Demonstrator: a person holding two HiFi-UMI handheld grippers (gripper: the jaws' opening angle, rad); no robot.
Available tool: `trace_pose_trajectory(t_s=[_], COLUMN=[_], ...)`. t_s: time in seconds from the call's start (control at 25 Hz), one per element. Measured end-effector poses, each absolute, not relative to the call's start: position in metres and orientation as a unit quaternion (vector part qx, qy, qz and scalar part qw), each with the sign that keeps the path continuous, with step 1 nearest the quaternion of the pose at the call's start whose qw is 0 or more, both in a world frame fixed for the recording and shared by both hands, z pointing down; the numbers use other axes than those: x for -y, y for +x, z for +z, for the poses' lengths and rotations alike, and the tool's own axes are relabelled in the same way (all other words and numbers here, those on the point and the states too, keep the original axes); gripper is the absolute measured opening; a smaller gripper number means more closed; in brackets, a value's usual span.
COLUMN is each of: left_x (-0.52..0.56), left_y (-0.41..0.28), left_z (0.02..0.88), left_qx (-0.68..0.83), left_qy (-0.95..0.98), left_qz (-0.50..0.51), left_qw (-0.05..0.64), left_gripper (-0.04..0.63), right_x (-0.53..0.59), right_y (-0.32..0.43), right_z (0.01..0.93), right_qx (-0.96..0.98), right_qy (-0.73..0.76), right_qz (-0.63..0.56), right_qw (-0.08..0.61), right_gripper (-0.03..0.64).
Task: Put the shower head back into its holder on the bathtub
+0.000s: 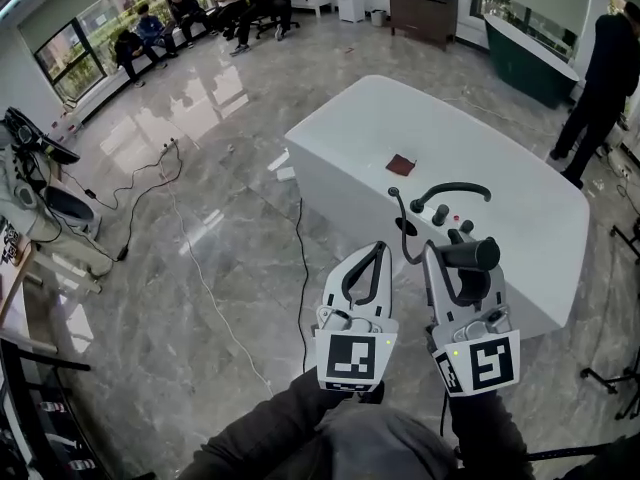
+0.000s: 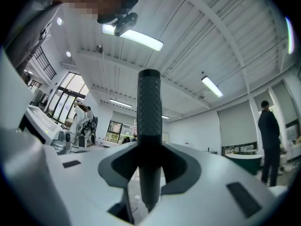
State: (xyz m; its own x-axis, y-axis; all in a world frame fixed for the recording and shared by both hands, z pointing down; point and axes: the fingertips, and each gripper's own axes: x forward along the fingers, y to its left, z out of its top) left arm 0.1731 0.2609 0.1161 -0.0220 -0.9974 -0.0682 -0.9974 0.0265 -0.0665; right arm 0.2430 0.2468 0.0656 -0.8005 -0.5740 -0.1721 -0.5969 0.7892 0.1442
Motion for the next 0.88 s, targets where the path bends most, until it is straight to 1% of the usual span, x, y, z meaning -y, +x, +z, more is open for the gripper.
trace_pose_trajectory(t_s=[0.16,0.32,0.88], left_x=[-0.25,-0.228,-0.155], left_y=[0.166,0.142,0.088], left_z=[0.121,0.131,0.148], left_qx=[-0.716,-0.712,-0.682], left_qy=[-0.697,-0.701,-0.731], left_qz=[0.003,0.006,0.009], left_qw=[0.042,0.037,0.017], left_gripper=[0.003,0.003,0.003], right_x=[-0.24,-0.229,-0.165], right_y=[0.237,0.219,0.171], right_z=[0.061,0.059,0.069], right_qx=[-0.946,-0.945,-0.935], right_qy=[-0.304,-0.306,-0.342], right_qz=[0.098,0.102,0.087], right_qw=[0.059,0.062,0.038], right_gripper=[0.132,0.132,0.132])
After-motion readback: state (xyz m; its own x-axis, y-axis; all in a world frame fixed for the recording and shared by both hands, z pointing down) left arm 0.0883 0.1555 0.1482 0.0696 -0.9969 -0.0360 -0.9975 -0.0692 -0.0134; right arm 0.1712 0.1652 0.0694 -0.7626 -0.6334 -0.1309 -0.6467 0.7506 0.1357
